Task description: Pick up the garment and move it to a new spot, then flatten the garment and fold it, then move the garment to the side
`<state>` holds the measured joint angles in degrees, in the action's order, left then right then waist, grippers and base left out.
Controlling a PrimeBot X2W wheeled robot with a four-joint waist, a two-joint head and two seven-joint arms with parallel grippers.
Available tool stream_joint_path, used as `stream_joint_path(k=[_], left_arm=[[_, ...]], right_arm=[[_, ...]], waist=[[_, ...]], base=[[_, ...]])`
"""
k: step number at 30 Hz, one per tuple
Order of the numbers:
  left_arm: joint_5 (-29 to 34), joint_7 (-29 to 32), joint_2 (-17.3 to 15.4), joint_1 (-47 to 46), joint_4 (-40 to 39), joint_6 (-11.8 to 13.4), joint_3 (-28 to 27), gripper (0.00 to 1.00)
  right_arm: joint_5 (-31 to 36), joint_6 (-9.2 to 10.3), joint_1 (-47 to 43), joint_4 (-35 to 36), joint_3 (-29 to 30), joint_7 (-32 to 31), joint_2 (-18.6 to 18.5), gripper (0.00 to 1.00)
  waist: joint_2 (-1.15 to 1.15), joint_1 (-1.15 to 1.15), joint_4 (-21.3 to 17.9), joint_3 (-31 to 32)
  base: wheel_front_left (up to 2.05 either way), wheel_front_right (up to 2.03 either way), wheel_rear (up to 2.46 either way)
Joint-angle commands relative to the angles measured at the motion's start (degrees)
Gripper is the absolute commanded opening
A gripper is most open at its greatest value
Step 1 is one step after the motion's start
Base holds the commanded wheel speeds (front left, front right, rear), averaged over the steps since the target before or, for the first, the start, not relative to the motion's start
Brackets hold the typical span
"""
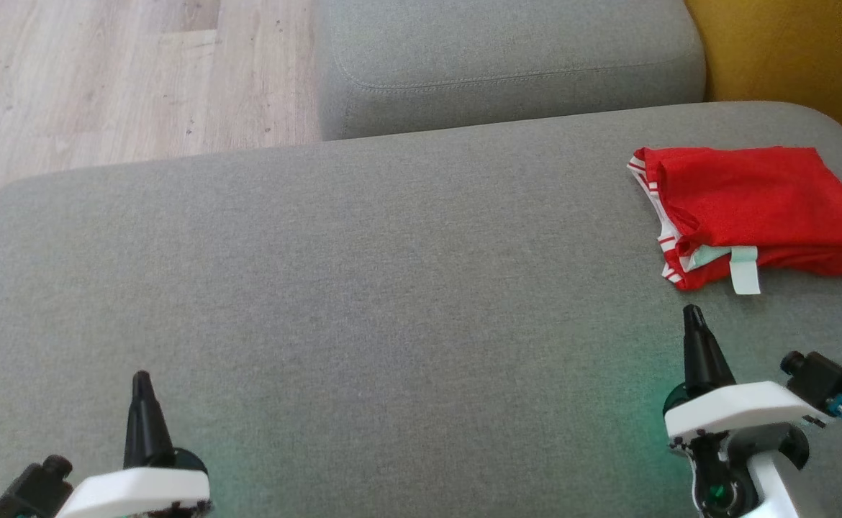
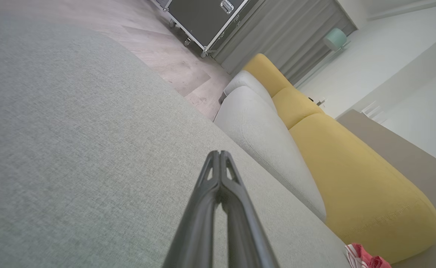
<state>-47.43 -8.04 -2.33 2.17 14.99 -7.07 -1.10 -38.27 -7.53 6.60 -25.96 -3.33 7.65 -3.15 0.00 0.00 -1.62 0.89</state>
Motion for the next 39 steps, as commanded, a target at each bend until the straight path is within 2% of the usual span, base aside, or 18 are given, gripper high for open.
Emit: stream_joint_path(k=[1, 39], left_arm=[[-1.65, 0.59, -0.22, -3.33, -1.6, -0.14, -1.16, 0.0], [-21.53, 7.02, -0.37, -5.66, -1.28, -0.27, -3.13, 0.0]], right_arm=[[-2.15, 0.01, 2.2, 2.59, 0.15, -0.48, 0.03, 0.0], [-26.02, 0.03, 0.99, 6.9, 4.63, -6.79, 0.14, 0.0]], waist=[[0.0, 0.0, 0.04, -0.03], [0.0, 0.0, 0.77, -0.51]], base=[[0.0, 0.0, 0.0], [0.0, 0.0, 0.0]])
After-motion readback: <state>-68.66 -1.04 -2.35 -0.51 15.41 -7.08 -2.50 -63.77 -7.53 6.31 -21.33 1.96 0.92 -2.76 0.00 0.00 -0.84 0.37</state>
